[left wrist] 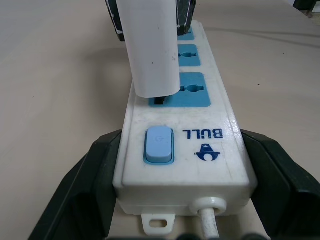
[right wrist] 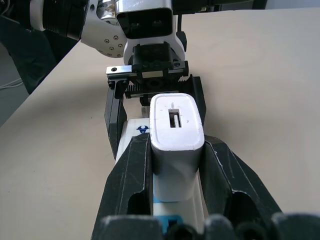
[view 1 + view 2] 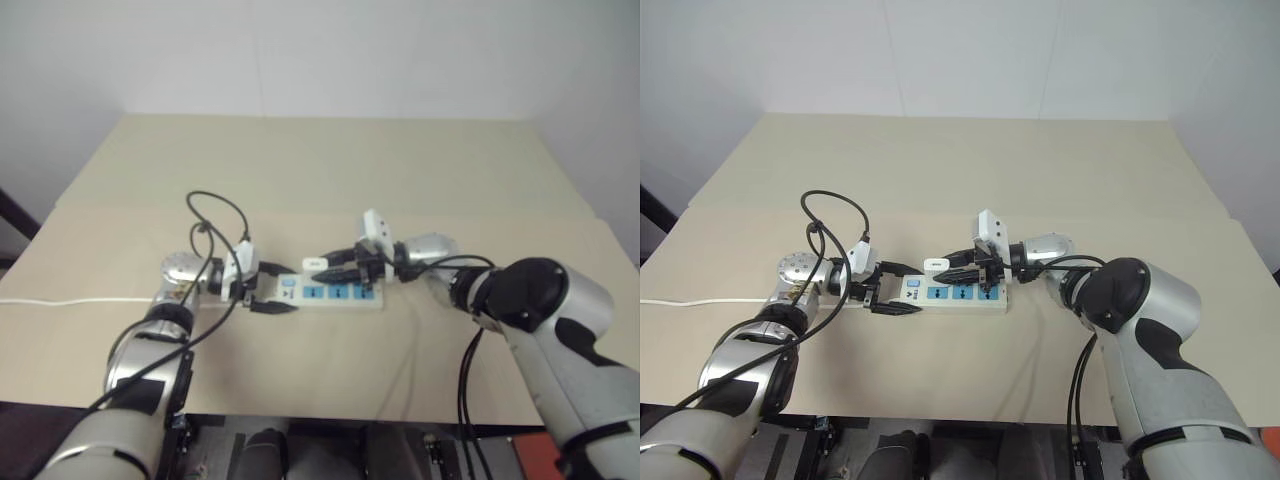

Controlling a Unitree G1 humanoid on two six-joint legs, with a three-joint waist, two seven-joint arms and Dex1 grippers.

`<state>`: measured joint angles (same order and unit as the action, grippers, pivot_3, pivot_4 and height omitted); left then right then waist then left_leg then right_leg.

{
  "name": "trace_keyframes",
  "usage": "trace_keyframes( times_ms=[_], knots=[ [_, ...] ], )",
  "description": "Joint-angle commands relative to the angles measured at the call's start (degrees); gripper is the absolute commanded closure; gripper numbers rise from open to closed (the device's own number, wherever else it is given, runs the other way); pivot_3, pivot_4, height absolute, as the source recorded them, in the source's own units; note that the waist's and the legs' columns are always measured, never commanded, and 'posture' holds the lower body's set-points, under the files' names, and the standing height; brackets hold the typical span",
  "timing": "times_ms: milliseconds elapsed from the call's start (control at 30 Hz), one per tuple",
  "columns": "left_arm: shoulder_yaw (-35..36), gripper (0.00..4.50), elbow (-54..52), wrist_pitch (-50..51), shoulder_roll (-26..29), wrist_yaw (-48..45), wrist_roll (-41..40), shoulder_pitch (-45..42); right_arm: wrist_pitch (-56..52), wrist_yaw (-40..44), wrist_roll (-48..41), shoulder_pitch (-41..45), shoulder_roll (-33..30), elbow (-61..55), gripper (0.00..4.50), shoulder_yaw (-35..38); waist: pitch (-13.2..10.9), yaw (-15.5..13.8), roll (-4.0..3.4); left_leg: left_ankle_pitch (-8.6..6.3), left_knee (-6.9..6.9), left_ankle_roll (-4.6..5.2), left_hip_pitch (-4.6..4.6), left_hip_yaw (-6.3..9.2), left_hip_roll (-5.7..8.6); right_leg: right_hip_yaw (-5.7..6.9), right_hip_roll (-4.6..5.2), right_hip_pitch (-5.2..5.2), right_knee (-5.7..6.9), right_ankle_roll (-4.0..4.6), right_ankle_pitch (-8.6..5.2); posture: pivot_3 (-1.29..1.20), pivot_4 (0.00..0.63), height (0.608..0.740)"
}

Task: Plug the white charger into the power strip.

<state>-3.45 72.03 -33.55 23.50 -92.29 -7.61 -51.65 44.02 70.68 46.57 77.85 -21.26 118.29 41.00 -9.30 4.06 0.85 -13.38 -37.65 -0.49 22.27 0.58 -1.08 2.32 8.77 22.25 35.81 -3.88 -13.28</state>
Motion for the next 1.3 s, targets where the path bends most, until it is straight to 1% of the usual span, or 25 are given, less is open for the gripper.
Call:
trace_keyframes(
  times_ms=[33,267,500,800,933,1000,1133,1300],
  knots=[
    [-0.17,1.23,-0.29,-0.37,-0.38,-0.21,0.86,-0.03,-0.70,-0.17,0.61,1.74,-0.34,1.71,3.40,-0.03,0.00,-0.01,0.00,0.00,0.00,0.00,0.00,0.00,0.00,0.00,0.00,0.00,0.00,0.00,0.00,0.00,0.150,0.740],
    [0.22,1.23,-0.33,-0.23,-0.56,-0.21,0.95,0.31,2.06,-2.01,2.26,1.53,0.05,1.71,3.40,-0.81,0.00,-0.03,0.00,0.00,0.00,0.00,0.00,0.00,0.00,0.00,0.00,-0.01,0.00,0.00,0.00,0.00,0.150,0.740],
    [0.85,1.23,-0.16,0.37,-0.67,-0.21,1.49,0.58,9.00,-6.54,4.69,-0.87,0.87,1.71,3.40,-2.48,0.02,0.07,0.03,0.00,0.00,0.00,-0.04,0.01,0.00,0.00,0.00,-0.02,0.02,0.00,0.00,0.00,0.150,0.740],
    [1.09,1.23,-0.17,0.82,-0.70,-0.21,1.92,0.77,6.06,-7.89,4.09,-1.16,2.34,1.71,3.40,-3.33,0.09,0.35,0.14,0.01,0.20,-0.02,-0.25,0.00,0.00,-0.02,0.00,-0.13,0.02,0.01,0.00,0.00,0.150,0.740],
    [0.93,1.23,-0.12,0.41,-0.78,-0.21,2.24,0.77,-1.05,-4.99,2.67,0.52,3.02,1.71,3.40,-3.47,0.11,0.39,0.18,0.07,0.43,-0.10,-0.38,0.00,0.00,-0.03,0.00,-0.13,0.01,0.01,0.00,0.00,0.150,0.740],
    [0.90,1.23,-0.11,0.28,-0.89,-0.21,2.35,0.76,-2.44,-4.17,2.48,1.15,3.13,1.71,3.40,-3.87,0.12,0.40,0.19,0.08,0.46,-0.12,-0.42,0.00,0.00,-0.03,0.00,-0.15,0.02,0.01,0.00,0.00,0.150,0.740],
    [1.09,1.23,-0.15,0.37,-1.14,-0.21,2.23,0.91,-2.46,-4.34,2.30,1.44,3.41,1.71,3.40,-4.79,0.12,0.35,0.20,0.08,0.55,-0.13,-0.45,0.00,0.00,-0.03,0.00,-0.16,-0.02,0.01,0.00,0.00,0.150,0.740],
    [1.63,1.23,-0.16,0.67,-1.21,-0.21,2.13,1.34,1.14,-4.88,2.23,-0.60,3.86,1.71,3.40,-5.20,0.13,0.32,0.20,0.11,0.60,-0.17,-0.48,0.00,0.01,-0.03,0.00,-0.17,-0.02,0.01,0.00,0.00,0.150,0.740]
  ],
)
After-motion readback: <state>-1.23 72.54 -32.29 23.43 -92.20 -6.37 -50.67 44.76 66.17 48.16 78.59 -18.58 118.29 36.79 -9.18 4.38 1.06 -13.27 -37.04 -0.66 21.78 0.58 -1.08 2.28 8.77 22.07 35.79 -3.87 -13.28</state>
